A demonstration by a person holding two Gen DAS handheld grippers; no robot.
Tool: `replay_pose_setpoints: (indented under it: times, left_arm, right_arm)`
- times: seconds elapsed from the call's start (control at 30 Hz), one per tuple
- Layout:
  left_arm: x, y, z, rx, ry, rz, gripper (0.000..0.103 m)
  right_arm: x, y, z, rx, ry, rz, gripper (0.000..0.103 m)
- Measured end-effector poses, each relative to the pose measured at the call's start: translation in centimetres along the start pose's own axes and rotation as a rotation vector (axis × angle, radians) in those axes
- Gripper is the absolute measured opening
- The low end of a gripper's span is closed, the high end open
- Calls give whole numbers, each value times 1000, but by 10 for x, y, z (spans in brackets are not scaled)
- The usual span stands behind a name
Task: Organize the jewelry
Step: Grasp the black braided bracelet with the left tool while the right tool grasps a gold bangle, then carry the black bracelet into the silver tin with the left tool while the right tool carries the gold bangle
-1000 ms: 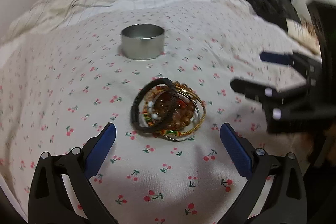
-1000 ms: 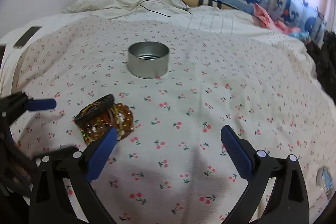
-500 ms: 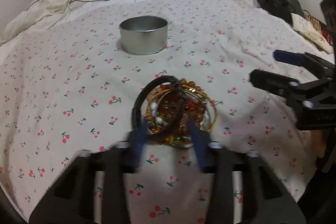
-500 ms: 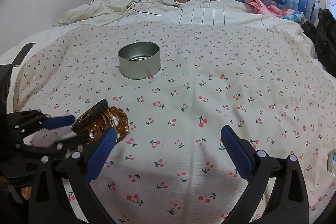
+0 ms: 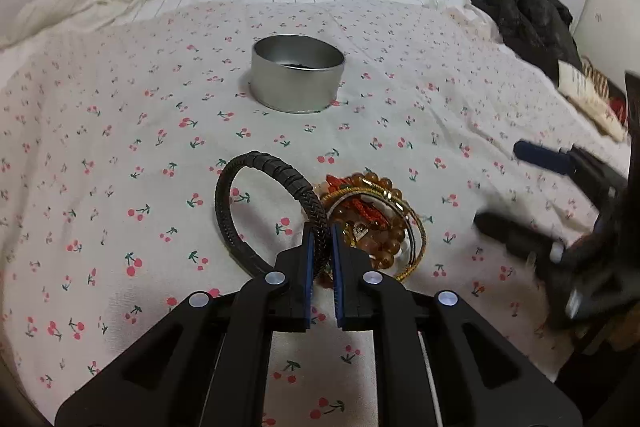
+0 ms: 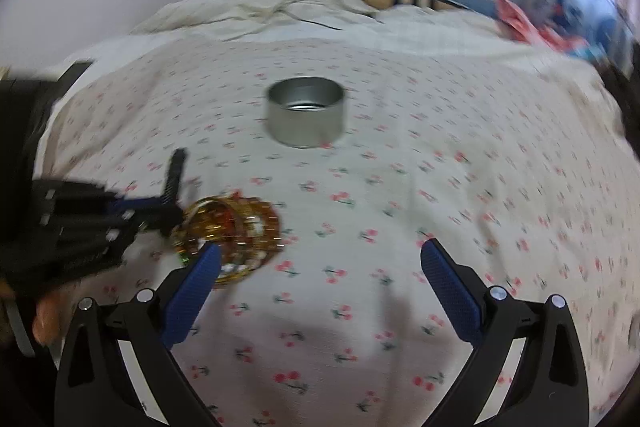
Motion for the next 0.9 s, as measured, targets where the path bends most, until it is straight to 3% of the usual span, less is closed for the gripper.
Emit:
replay_pose_setpoints:
  times: [0.1, 0.27, 0.43, 0.6, 0.67, 0.77, 0.9]
  left_arm:
    - [1, -11, -10, 25, 14, 10, 7]
    - [0, -36, -33, 41, 2, 29, 7]
    - [-4, -35, -45, 102, 28, 30, 7]
    - [-3, -36, -45, 108, 29, 37, 7]
    - [-3, -36, -45, 107, 27, 39, 7]
    - [-2, -37, -45, 108, 24, 40, 7]
    - [-2, -37, -45, 107, 23, 39, 7]
  right_arm:
    - [-10, 6, -19, 56, -53, -45, 93]
    - [-25, 11, -27, 25, -133, -120, 62]
    - [-35, 16, -18, -90, -211, -181, 46]
    - [-43, 18, -12, -158, -235, -218, 34]
    - [-47, 19, -15, -146, -237, -226, 18]
    - [-47, 21, -23, -100, -230, -227, 9]
    - [-42, 18, -23, -75, -214, -191, 4]
Point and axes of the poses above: each gripper's, at about its wrist camera, not at the fingertips, and x roughly against the way its jaws point, z to its right, y to its underside, the point moved 10 cm from there along -x, roughly the way its jaws point, and after that the axes turned 8 degrees about -x, right-handed, at the moved point
